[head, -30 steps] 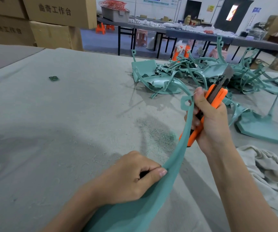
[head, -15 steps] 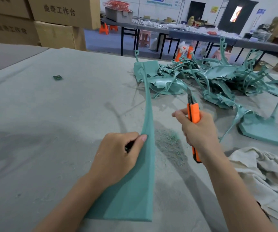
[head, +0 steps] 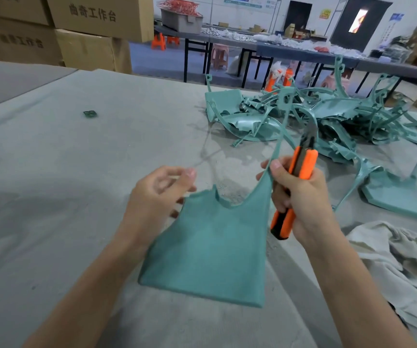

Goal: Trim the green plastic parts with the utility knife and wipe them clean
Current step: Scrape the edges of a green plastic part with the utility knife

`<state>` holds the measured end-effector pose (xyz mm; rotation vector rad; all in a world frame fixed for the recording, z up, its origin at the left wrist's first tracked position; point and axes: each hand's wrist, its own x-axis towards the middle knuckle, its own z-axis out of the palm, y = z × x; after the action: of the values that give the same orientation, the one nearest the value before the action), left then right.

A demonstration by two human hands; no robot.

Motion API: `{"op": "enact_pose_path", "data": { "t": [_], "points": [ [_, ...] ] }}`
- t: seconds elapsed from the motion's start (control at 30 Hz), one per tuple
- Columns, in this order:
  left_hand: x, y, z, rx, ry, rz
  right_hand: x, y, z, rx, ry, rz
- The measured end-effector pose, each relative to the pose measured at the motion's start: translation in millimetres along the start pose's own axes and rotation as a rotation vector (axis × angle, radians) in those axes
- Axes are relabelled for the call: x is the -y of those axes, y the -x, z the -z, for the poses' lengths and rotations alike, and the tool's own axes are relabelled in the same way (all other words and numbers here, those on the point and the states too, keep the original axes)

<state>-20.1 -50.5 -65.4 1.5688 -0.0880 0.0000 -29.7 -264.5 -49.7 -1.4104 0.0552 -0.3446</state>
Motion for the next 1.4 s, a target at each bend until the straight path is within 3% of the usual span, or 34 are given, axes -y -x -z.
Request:
{"op": "enact_pose_path", "data": {
  "t": [0.07, 0.13, 0.2, 0.27, 0.3, 0.37, 0.43, 0.5, 0.57, 0.7, 0.83, 0.97, 1.17, 1.4],
  "points": [
    [-1, 0, 6, 0.332, 0.328, 0.351, 3, -3, 4, -0.06, -0.078, 0.009],
    [-2, 5, 7, 0.505, 0.62, 0.501, 5, -4, 4, -0.125, -0.141, 0.006],
    [7, 9, -2, 0.461, 0.807, 0.408, 4, -3, 2, -0.195, -0.228, -0.001],
    [17, 15, -7, 0.296, 0.688, 0.197, 4, -3, -1, -0.279, -0.302, 0.006],
    [24, 17, -9, 0.359, 0.682, 0.153, 4, -3, -2, -0.324, -0.33, 0.013],
    [27, 21, -18, 0.663, 0.738, 0.031, 4, -5, -1, -0.428, -0.369, 0.02],
    [15, 27, -20, 0.86, 0.722, 0.024, 4, -6, 0, -0.522, -0.366, 0.036],
    [18, 29, -27, 0.944, 0.6, -0.051, 4, -5, -1, -0.572, -0.337, 0.074],
    [19, 29, -36, 0.828, 0.553, -0.058, 2, -3, -5, -0.541, -0.296, 0.114],
    [18, 18, -38, 0.332, 0.678, 0.013, -8, -2, -9, -0.357, -0.047, 0.118],
    [24, 12, -33, 0.059, 0.57, -0.158, -14, 0, -8, -0.226, 0.259, 0.122],
    [24, 14, -34, 0.104, 0.419, -0.289, -17, 1, -13, -0.168, 0.214, 0.072],
    [18, 14, -29, 0.37, 0.545, -0.133, -15, 1, -10, -0.313, 0.016, 0.121],
    [18, 15, -34, 0.154, 0.43, -0.127, -19, 7, -13, -0.355, 0.023, 0.205]
  ]
}}
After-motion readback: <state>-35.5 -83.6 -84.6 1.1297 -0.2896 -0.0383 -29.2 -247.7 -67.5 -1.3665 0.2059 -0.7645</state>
